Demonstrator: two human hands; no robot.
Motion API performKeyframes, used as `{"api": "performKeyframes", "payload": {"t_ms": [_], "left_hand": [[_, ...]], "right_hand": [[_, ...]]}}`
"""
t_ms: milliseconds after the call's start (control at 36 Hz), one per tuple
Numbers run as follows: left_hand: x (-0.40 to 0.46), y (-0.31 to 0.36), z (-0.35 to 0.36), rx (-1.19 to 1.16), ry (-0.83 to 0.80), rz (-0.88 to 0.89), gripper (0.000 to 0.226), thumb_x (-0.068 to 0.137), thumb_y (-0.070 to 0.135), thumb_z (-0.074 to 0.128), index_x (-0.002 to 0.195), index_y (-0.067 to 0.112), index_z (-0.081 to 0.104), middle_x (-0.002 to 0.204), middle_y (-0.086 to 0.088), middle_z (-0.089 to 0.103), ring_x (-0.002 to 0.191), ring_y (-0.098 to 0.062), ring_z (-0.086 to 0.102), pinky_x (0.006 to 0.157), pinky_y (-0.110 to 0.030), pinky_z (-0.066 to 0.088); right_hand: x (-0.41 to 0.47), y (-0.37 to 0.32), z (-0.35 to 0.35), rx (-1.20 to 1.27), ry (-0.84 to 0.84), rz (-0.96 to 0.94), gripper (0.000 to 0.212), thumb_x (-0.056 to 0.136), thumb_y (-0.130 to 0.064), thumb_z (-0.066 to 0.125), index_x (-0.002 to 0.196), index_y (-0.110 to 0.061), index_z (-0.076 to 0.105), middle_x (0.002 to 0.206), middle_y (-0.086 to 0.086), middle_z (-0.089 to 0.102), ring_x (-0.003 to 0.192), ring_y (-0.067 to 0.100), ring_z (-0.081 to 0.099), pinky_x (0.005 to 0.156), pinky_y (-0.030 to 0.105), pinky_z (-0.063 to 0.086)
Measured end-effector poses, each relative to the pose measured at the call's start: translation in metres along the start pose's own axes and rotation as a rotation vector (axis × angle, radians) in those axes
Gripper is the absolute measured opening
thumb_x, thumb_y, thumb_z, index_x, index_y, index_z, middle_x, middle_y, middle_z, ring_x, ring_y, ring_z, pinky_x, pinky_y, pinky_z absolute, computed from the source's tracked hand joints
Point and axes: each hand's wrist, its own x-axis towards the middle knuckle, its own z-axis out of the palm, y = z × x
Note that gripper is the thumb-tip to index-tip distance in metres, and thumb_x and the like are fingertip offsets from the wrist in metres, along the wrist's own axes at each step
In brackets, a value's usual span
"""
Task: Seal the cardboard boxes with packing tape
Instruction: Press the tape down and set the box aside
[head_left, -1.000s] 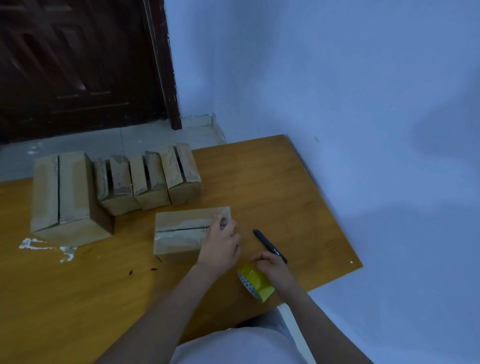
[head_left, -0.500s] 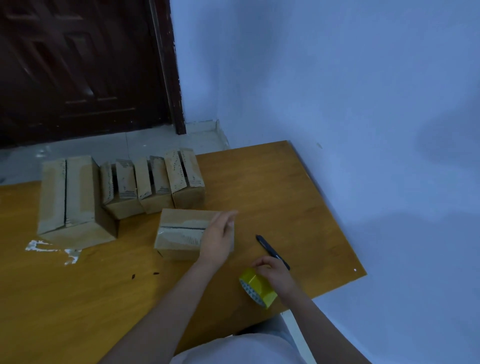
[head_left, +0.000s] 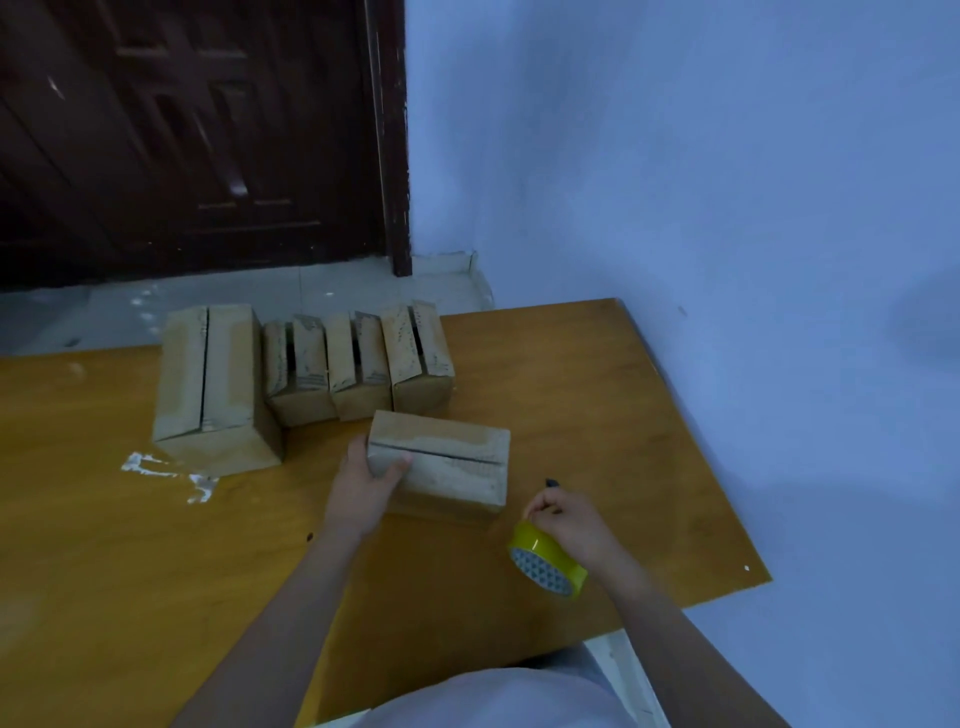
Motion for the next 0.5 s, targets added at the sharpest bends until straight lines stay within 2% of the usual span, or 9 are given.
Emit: {"api": "performKeyframes", "payload": {"t_ms": [83,194,278,389,500], "left_hand": [[0.002,0.002,0.002,-0.045,0.043,-0.020,0.063,0.088,0.040,0.064,0.138,0.013,0.037,0.126,-0.011,0.053,0.109,-0.033,0.055,0.085,-0.042,0.049],[-0.002,0.005,0.008,-0.106,0.062,-0.074,0.045,0.086,0.034,0.068,0.117,0.014,0.043,0.108,-0.007,0.057,0.096,-0.031,0.057,0.077,-0.041,0.050],[-0.010,0.007,0.015,-0.112,0.065,-0.087,0.037,0.087,0.033,0.066,0.110,0.018,0.041,0.100,-0.003,0.055,0.090,-0.030,0.056,0.076,-0.041,0.049],[-0.017,0.012,0.025,-0.122,0.102,-0.124,0.035,0.091,0.032,0.061,0.117,0.014,0.044,0.101,-0.004,0.054,0.086,-0.027,0.051,0.072,-0.035,0.041],[-0.018,0.014,0.032,-0.209,0.127,-0.165,0.037,0.096,0.029,0.055,0.127,0.010,0.047,0.113,-0.010,0.056,0.099,-0.031,0.053,0.078,-0.036,0.041]], "right_hand": [[0.001,-0.004,0.000,-0.032,0.009,-0.015,0.020,0.089,-0.014,0.054,0.073,-0.024,0.059,0.091,-0.004,0.059,0.083,0.007,0.052,0.070,0.025,0.040],[0.002,-0.004,0.000,-0.033,0.017,-0.034,0.020,0.086,-0.014,0.059,0.070,-0.026,0.061,0.114,0.004,0.061,0.109,0.015,0.053,0.084,0.031,0.041],[0.000,-0.006,-0.001,-0.023,-0.011,-0.025,0.018,0.087,-0.015,0.058,0.071,-0.025,0.060,0.117,0.002,0.062,0.108,0.020,0.057,0.088,0.036,0.045],[-0.002,-0.004,-0.005,0.033,0.008,-0.020,0.014,0.087,-0.013,0.058,0.075,-0.017,0.061,0.118,0.006,0.063,0.111,0.022,0.057,0.089,0.039,0.047],[-0.002,0.001,-0.010,0.086,0.051,-0.017,0.018,0.088,-0.011,0.057,0.072,-0.019,0.061,0.113,0.005,0.066,0.106,0.019,0.059,0.085,0.033,0.045]]}}
